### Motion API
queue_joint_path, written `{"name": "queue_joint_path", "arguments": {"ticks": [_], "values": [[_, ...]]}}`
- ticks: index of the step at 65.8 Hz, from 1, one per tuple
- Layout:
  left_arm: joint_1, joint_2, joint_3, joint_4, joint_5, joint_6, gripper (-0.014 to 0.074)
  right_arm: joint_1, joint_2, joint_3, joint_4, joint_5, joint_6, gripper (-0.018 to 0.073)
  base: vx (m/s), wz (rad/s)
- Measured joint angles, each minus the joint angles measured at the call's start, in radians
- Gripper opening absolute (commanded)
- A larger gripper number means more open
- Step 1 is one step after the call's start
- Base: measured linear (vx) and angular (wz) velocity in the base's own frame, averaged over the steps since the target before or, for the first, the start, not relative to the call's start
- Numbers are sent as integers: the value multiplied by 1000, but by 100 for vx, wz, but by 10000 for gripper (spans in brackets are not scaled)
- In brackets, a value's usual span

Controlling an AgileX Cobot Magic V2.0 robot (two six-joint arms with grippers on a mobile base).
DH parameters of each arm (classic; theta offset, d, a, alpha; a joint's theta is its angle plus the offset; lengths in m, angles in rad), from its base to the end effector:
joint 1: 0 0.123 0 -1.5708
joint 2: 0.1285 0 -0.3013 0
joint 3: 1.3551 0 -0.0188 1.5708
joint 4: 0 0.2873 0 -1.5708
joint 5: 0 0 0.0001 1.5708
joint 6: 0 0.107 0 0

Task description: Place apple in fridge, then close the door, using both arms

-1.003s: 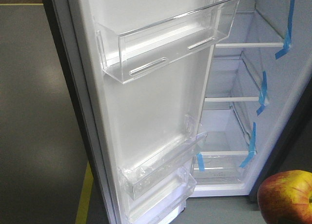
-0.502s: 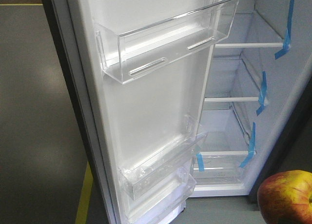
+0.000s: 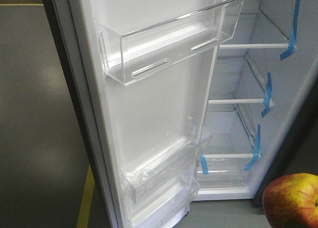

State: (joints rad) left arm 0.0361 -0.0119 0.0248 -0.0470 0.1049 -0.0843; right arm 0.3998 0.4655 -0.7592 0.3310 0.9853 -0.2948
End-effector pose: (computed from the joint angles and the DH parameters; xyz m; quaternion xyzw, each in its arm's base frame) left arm 0.0928 0.0028 0.1948 -0.0582 0.7154 -0.0348 0.6954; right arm 0.0773 0.0642 0.3595 -0.2815 0.8270 0.1877 0.4490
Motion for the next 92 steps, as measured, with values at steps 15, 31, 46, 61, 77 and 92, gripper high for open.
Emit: {"name": "queue_joint_path", "arguments": {"ticks": [15,31,46,61,77,92], "values": [[0,0,0,0,0,0,-6,0,0,0,7,0,0,365,0,0],[0,0,0,0,0,0,-6,0,0,0,18,-13,2,365,0,0],[0,0,0,0,0,0,-6,0,38,-22,14,-240,43,365,0,0],[0,0,0,0,0,0,-6,0,235,-184,1,-367,57,365,0,0],[0,0,0,0,0,0,-6,0,494,-450,-31,-345,59,365,0,0],[0,0,0,0,0,0,-6,0,693,-715,-48,-291,60,365,0,0]]}}
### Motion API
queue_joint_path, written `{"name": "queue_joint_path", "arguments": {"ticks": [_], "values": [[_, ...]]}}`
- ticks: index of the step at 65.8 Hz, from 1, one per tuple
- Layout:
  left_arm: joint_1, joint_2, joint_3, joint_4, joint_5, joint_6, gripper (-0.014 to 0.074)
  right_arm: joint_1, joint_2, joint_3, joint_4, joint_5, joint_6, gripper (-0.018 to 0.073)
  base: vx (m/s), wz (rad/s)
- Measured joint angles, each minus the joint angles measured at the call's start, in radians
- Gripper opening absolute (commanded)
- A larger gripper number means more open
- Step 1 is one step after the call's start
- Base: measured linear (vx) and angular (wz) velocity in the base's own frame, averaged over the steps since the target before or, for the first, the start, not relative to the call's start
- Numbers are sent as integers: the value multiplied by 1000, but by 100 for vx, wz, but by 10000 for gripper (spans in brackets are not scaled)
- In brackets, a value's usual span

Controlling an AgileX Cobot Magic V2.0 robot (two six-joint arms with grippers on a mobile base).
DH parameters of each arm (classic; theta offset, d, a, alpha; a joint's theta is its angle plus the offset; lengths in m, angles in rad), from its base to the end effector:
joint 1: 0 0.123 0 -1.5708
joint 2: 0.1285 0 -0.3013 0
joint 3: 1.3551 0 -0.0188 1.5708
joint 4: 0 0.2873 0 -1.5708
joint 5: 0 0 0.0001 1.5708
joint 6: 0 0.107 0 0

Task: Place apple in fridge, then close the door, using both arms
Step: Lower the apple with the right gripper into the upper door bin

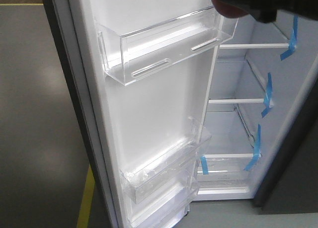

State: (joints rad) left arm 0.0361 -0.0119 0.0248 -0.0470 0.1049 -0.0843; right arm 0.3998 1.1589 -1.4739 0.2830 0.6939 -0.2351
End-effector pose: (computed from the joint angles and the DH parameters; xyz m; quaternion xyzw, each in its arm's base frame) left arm 0.0928 0.0028 0.1948 -0.0582 0.7154 -0.0348 0.6954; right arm 0.2451 0.1243 0.5137 -0.2164 0.7650 0.1852 0.5776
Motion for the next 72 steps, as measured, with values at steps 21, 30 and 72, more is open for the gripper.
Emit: {"name": "queue_joint_path", "arguments": {"ticks": [21,30,72], "values": [[0,0,0,0,0,0,-6,0,220,-226,-16,24,0,365,0,0],[0,0,0,0,0,0,-6,0,284,-266,-23,22,-4,365,0,0],[0,0,0,0,0,0,-6,0,421,-278,-46,-97,-9,365,0,0]]}}
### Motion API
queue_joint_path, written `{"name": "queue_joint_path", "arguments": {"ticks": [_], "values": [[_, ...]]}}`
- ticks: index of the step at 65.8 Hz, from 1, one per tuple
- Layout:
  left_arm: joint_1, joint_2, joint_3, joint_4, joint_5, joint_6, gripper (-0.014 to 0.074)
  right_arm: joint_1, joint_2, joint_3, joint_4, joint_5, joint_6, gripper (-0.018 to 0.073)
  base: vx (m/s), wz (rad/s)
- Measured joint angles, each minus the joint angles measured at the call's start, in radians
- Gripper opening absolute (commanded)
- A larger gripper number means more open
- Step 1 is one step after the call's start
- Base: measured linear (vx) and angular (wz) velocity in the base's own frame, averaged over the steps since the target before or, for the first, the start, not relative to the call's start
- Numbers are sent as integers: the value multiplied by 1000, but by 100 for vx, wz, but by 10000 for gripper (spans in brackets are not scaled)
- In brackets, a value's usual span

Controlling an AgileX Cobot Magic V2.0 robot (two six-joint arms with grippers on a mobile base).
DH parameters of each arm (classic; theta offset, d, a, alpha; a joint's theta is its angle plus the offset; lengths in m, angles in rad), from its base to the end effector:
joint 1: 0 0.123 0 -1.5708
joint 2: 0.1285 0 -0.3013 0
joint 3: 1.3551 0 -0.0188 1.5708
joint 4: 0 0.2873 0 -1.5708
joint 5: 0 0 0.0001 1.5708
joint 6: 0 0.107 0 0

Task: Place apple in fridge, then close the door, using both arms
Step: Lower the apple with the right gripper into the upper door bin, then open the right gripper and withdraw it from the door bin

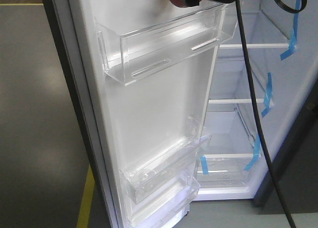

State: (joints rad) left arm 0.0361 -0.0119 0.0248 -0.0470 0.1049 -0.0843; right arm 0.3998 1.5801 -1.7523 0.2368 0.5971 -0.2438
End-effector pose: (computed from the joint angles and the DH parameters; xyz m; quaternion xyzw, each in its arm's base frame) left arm 0.0928 0.0028 0.1948 -0.0582 0.7154 -0.0348 0.6954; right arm 0.3765 0.1745 0.4794 -0.2171 0.7816 0.1551 0.5638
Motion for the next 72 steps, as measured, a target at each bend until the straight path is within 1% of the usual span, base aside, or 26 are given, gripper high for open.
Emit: {"name": "queue_joint_path", "arguments": {"ticks": [8,15,32,39,61,72], "values": [[0,0,0,0,0,0,-6,0,10,0,-4,0,0,365,0,0],[0,0,0,0,0,0,-6,0,11,0,-5,1,0,392,0,0],[0,0,0,0,0,0,-6,0,11,0,-5,3,0,549,0,0],[0,0,0,0,0,0,-6,0,11,-1,-5,0,0,584,0,0],[0,0,0,0,0,0,-6,0,1,-2,-5,6,0,588,0,0],[0,0,0,0,0,0,-6,0,-57,-2,-21,74,0,575,0,0]]}}
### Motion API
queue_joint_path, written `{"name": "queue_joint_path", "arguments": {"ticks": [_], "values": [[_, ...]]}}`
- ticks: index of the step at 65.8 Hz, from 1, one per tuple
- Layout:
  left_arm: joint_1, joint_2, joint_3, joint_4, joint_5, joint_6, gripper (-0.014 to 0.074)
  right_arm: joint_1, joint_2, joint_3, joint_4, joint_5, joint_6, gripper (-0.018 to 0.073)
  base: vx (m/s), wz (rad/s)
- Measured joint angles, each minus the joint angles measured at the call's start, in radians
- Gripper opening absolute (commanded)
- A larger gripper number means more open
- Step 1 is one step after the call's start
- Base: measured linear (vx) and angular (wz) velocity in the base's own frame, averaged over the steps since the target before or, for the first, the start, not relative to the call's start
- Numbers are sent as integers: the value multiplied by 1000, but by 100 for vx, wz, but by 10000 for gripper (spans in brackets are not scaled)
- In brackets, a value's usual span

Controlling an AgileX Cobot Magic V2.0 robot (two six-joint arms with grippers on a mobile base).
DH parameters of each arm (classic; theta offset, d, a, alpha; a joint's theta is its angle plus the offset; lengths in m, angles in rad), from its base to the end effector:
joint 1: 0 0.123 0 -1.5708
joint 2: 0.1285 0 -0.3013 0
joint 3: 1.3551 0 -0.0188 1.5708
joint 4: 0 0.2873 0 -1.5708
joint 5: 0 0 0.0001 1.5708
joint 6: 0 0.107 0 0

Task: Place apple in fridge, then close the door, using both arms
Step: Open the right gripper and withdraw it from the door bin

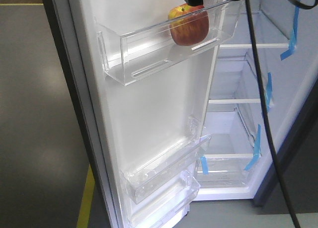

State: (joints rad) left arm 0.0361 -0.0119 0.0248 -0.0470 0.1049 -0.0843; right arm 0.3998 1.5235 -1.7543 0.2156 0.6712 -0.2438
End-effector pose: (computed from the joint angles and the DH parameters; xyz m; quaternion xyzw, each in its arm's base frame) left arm 0.0928 0.0028 0.1948 -0.0582 0.7154 -0.0348 0.6954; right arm 0.3549 0.1655 0.4954 -0.2287 0.7835 0.1471 0.5588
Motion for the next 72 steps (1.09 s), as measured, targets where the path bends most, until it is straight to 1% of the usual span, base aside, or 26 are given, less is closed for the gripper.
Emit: {"name": "queue_joint_path", "arguments": {"ticks": [13,19,25,32,48,72], "values": [[0,0,0,0,0,0,-6,0,-121,0,-29,145,1,546,0,0],[0,0,0,0,0,0,-6,0,-177,4,-46,217,19,529,0,0],[0,0,0,0,0,0,-6,0,-238,49,-56,250,44,506,0,0],[0,0,0,0,0,0,-6,0,-315,157,-61,239,62,483,0,0],[0,0,0,0,0,0,-6,0,-486,436,-74,158,91,442,0,0],[0,0,0,0,0,0,-6,0,-716,740,-83,144,127,435,0,0]]}}
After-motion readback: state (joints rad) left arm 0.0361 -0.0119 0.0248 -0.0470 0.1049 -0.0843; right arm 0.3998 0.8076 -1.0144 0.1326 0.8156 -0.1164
